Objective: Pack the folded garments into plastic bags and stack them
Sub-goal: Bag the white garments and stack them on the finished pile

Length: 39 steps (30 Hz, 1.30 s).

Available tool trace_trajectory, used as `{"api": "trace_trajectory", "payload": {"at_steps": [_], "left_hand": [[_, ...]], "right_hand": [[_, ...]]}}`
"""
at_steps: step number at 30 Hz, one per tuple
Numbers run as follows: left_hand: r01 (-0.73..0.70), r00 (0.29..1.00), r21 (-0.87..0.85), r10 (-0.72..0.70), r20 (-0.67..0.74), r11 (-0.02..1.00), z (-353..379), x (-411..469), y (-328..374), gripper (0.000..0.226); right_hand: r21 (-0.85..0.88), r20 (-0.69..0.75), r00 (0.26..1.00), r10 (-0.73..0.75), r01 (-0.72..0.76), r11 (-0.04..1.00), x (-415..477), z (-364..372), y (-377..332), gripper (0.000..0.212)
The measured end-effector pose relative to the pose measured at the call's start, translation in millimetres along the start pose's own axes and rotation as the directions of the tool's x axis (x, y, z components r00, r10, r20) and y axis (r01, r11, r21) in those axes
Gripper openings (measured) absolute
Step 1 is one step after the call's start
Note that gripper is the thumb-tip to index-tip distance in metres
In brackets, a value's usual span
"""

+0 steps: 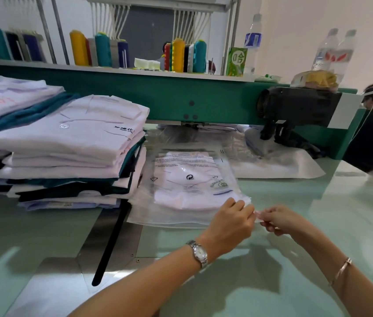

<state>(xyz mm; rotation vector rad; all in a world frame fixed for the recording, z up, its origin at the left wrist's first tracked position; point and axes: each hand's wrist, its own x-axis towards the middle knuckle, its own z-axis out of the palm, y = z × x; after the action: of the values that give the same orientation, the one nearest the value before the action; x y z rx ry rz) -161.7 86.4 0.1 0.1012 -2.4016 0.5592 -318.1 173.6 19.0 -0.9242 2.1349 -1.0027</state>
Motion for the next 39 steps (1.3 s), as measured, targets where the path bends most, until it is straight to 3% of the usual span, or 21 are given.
{"api": "trace_trajectory", "payload": {"at_steps": [14, 27, 30, 33, 36, 37, 39], "left_hand": [[-0.058, 0.989, 0.111, 0.072, -0.129, 0.992, -61, -107, -105, 0.022], [-0.003, 1.0, 0.099, 0.005, -0.018, 0.995, -101, -162, -163, 0.018], [0.0, 0.997, 0.073, -0.005, 0.072, 0.997, -104, -161, -164, 0.013], [0.149, 0.966, 0.007, -0.147, 0.211, 0.989, -105, -154, -163, 0.022], [0.304, 0.938, -0.041, -0.291, 0.188, 0.952, -97, -133, -161, 0.039], [0.337, 0.925, -0.034, -0.324, 0.198, 0.941, -92, -123, -160, 0.042], [0.292, 0.898, 0.077, -0.301, 0.321, 0.953, -76, -99, -162, 0.044]], "right_hand": [[0.001, 0.007, 1.0, 0.014, -0.014, 1.0, 0, -9, -12, 0.037], [-0.143, 0.061, 0.994, 0.085, -0.076, 0.987, 6, -10, -14, 0.037], [-0.217, 0.091, 0.99, 0.111, -0.089, 0.972, 3, -10, -20, 0.035], [-0.48, 0.03, 0.995, 0.095, -0.069, 0.875, 1, -10, -31, 0.042], [-0.785, -0.166, 0.982, -0.09, -0.077, 0.615, 0, -4, -50, 0.05], [-0.833, -0.217, 0.96, -0.179, -0.087, 0.546, 2, 0, -59, 0.051], [-0.84, -0.252, 0.922, -0.295, -0.057, 0.539, 15, 10, -76, 0.048]]}}
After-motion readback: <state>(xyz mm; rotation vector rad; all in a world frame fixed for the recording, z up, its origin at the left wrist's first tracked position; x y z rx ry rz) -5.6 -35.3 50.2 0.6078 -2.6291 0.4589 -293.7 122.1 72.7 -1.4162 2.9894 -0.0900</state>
